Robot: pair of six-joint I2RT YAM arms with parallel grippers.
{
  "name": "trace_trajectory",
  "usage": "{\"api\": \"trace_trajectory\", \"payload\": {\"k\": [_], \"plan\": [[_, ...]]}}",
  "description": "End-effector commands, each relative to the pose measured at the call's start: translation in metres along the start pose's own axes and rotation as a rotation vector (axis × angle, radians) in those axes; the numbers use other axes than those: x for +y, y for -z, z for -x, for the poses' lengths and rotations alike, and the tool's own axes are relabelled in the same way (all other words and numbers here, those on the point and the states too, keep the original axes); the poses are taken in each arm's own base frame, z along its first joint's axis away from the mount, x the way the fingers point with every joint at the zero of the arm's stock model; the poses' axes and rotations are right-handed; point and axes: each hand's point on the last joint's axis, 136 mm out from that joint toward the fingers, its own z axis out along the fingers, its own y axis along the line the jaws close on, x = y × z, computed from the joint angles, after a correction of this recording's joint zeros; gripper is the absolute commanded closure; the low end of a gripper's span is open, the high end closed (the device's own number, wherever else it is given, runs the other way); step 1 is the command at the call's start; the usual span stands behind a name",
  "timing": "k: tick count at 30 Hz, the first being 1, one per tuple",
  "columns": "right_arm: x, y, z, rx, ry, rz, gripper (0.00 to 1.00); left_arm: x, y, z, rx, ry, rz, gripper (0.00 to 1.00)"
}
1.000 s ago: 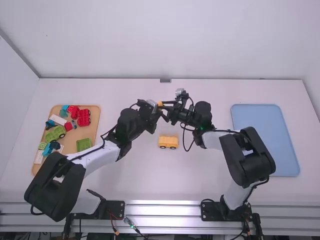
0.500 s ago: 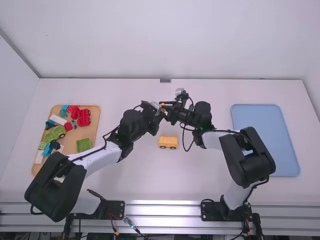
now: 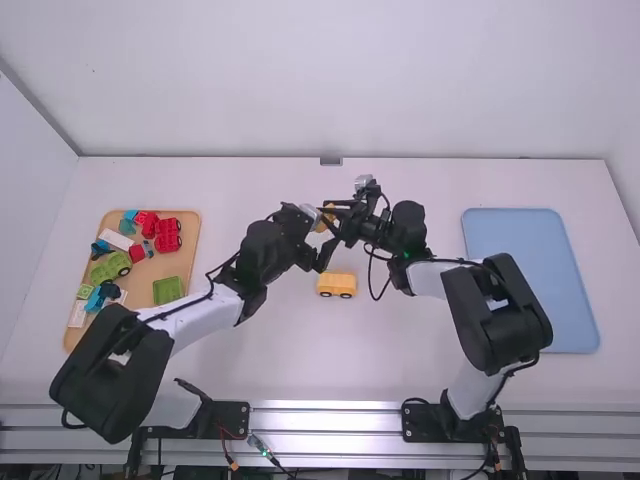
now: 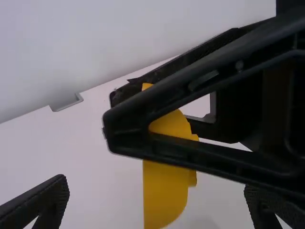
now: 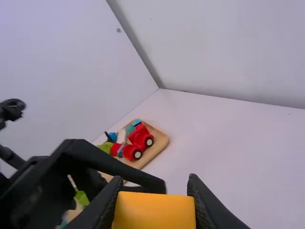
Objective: Assemble lego blocks to make yellow taxi
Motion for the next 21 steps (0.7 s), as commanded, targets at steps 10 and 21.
{"api": "trace_trajectory", "payload": {"k": [10, 21], "plan": [[-0.068, 0.03, -0.007, 0.089, 0.096, -0.24, 0.93, 0.043, 0.007, -0.028, 0.117, 0.022, 0.225, 0.01], [-0.115, 0.066, -0.056, 0.682, 0.255, -0.51, 1.0, 0.085, 0.019, -0.042, 0.207, 0.071, 0.211, 0.01]]}}
